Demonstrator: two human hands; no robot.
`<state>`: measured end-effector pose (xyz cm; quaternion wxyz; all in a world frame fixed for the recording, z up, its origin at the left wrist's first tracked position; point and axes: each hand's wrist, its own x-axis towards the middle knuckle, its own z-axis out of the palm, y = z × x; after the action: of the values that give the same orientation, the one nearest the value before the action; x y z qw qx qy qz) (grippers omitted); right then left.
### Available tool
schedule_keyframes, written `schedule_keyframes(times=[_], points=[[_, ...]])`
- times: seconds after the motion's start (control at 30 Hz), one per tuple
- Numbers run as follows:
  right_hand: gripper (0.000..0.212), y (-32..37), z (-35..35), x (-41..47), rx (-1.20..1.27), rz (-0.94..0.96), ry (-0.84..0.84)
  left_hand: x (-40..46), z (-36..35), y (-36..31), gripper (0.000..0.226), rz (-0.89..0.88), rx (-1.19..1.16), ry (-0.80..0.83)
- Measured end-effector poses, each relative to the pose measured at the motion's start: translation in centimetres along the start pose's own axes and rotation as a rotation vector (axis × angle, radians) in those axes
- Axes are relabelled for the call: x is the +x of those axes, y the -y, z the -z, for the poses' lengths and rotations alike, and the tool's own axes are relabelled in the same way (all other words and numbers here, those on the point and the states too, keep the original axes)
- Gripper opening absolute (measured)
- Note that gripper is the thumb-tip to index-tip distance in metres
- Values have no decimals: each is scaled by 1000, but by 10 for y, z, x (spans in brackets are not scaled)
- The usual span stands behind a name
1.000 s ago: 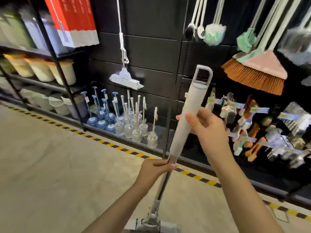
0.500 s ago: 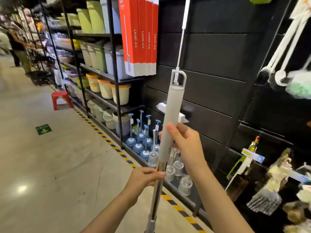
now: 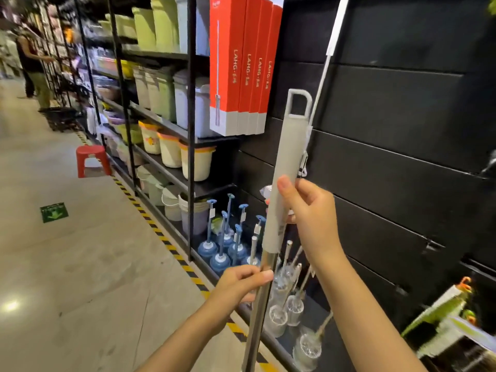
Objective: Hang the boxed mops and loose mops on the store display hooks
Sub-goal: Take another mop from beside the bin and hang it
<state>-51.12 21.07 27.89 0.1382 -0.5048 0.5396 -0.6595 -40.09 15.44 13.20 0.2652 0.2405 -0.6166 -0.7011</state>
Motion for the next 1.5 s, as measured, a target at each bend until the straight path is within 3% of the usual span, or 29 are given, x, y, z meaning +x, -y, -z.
schedule_keyframes(times=[0.2, 0.4, 0.57, 0.73, 1.03, 1.4, 1.5], points=[[71, -38, -23, 93, -23, 24, -82, 101, 50, -20, 31, -31, 93, 79], [47, -64, -30, 176, 22, -13, -154, 191, 80, -52, 34, -115, 103, 140], [43, -91, -32, 244, -52, 13, -197, 267, 103, -70, 30, -164, 149, 167], [33, -113, -36, 312, -18, 27, -183, 340, 119, -88, 40, -213, 115, 129], [15, -157, -47, 406, -63, 79, -105, 456, 153, -108, 30, -266, 78, 119], [7, -175, -65, 521, -171, 177, -318, 581, 173, -161, 31, -305, 28, 365], [10, -166, -64, 549, -179, 198, -378, 607, 172, -185, 41, -322, 14, 434]])
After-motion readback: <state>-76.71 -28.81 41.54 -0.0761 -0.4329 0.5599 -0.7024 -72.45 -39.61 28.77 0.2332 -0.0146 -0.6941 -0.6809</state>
